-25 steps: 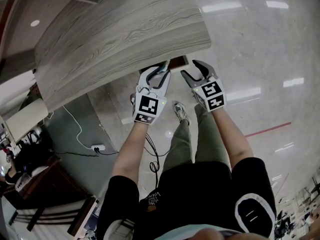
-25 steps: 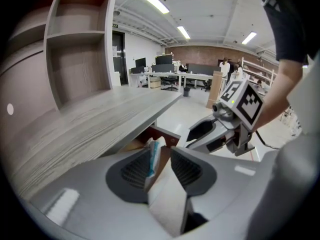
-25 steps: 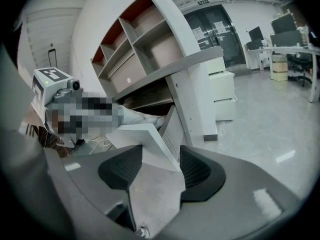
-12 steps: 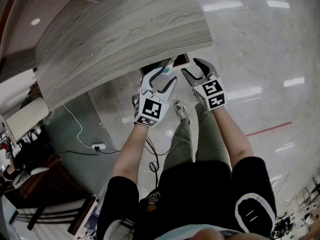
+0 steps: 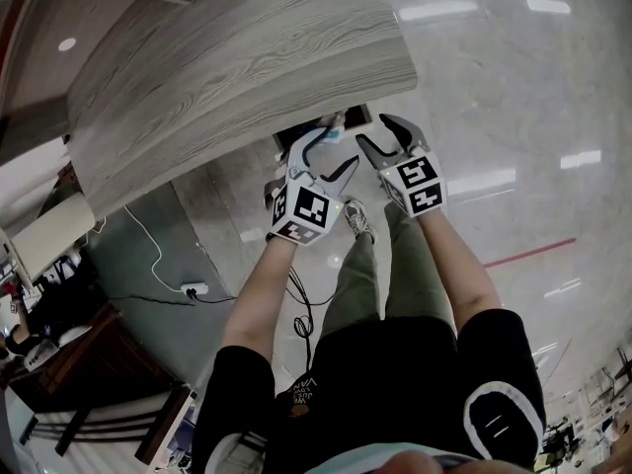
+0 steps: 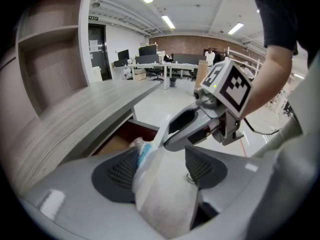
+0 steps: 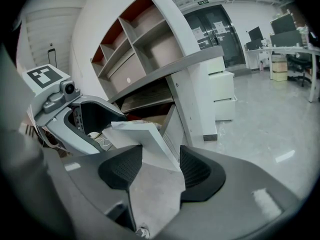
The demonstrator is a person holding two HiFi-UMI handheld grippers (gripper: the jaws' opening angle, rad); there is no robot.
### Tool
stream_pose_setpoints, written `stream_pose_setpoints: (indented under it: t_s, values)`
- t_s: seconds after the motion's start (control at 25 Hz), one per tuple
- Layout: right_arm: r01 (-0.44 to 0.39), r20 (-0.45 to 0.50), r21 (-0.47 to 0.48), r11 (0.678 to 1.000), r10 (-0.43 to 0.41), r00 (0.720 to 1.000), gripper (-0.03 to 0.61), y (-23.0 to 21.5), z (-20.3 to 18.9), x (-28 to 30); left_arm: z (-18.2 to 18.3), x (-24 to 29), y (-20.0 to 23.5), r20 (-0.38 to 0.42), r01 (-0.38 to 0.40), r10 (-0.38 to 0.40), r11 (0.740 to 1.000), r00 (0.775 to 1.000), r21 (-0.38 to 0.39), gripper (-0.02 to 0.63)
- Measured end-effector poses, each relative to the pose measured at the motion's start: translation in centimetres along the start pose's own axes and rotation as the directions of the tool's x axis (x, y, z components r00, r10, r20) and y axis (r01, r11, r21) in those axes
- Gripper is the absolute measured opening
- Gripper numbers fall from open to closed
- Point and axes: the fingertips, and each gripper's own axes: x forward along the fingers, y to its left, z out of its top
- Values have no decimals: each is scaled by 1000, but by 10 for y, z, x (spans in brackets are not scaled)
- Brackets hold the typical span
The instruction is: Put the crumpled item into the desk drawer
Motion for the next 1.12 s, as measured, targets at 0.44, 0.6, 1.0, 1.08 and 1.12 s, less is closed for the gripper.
stream_pose_setpoints:
  t_s: [0.44,0.6,1.0,1.08,1.12]
  values:
    - [2,3,0,1000,-2,1000,210,1,1,0,-9,-2,2,-13,-43,44,997,999,64,348]
    - [4,8,-1,1000,-4,1000,210,1,2,0,-9,-7,4,16,-68,67,994,998,85,348]
    - [28,27,-17,999,-27,999,210,4,12,-13,2,-31,11,93,-107,104,994,990,21,347]
    - [35,30,-20,999,-34,999,210,6,15,-19,4,-37,11,112,-109,108,994,988,3,347]
    - [38,31,-21,999,-38,999,210,8,16,-22,5,-40,11,120,-110,110,994,987,-3,347]
